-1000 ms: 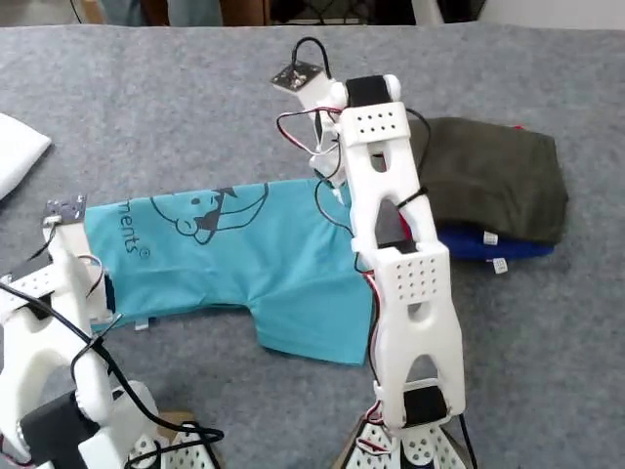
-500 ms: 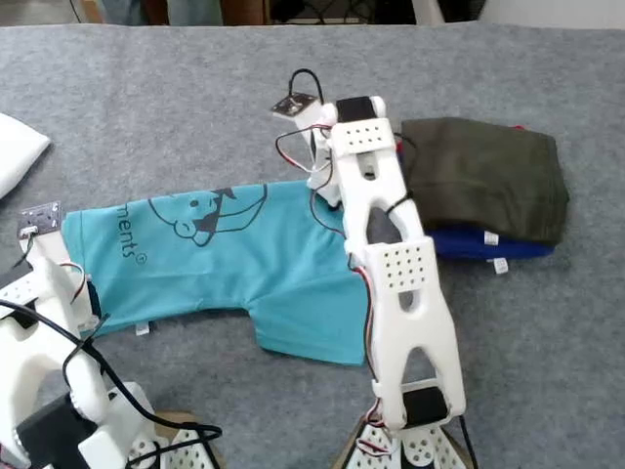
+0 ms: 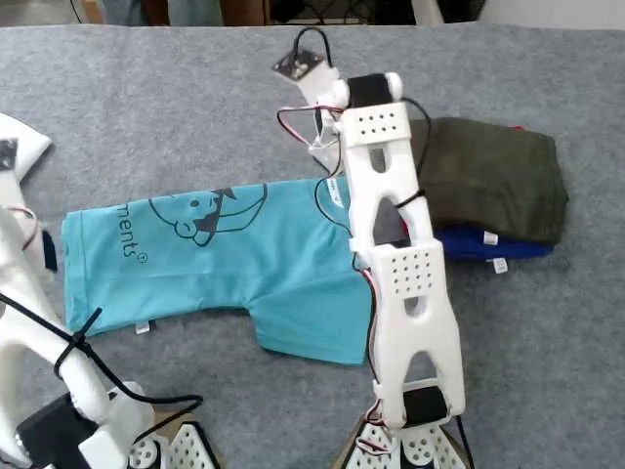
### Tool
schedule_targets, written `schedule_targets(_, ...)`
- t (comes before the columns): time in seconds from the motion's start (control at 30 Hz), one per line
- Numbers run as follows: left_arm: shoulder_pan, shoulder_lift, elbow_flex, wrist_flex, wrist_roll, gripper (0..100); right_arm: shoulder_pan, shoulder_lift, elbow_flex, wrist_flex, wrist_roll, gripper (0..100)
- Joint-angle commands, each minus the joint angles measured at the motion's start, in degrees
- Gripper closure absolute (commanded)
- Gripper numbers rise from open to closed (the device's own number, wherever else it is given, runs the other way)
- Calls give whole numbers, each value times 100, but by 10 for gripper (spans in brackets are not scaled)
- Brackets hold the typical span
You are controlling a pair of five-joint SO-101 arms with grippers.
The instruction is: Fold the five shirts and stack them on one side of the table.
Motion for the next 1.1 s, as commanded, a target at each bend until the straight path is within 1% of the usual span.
schedule_targets(0.0, 488, 193, -13, -1064, 440, 967, -35, -532, 198, 18, 26, 985)
schedule_targets(0.07, 875, 730, 286, -1899, 651, 967, -44, -418, 409, -79, 26, 985)
schedule_targets(0.1, 1033, 1029, 295, -2180, 721, 967, -26, -321, 523, -167, 26, 985)
schedule_targets(0.17, 1218, 1714, 180, -2646, 862, 970, 9, -57, 646, -264, 18, 985)
schedule_targets(0.23, 1253, 2435, -66, -3024, 1020, 970, 79, 207, 664, -264, 18, 985)
schedule_targets(0.3, 1130, 3138, -426, -3200, 1204, 970, 149, 453, 655, -290, 26, 985)
schedule_targets(0.4, 822, 4044, -1059, -3200, 1389, 970, 352, 743, 655, -475, 18, 985)
schedule_targets(0.47, 655, 4466, -1464, -3086, 1389, 971, 501, 875, 655, -589, 26, 985)
schedule_targets(0.6, 576, 4580, -2018, -2541, 1354, 971, 686, 954, 655, -624, 35, 985)
schedule_targets(0.77, 655, 4448, -2079, -2462, 1345, 972, 563, 927, 57, -255, 35, 985)
schedule_targets(0.83, 690, 4176, -2009, -2435, 1345, 972, 475, 927, -391, -9, 35, 985)
schedule_targets(0.93, 866, 3552, -1824, -2180, 1345, 972, 404, 910, -866, 53, 26, 985)
schedule_targets(1.07, 1297, 2470, -1516, -1829, 1108, 972, 281, 576, -884, 62, 9, 985)
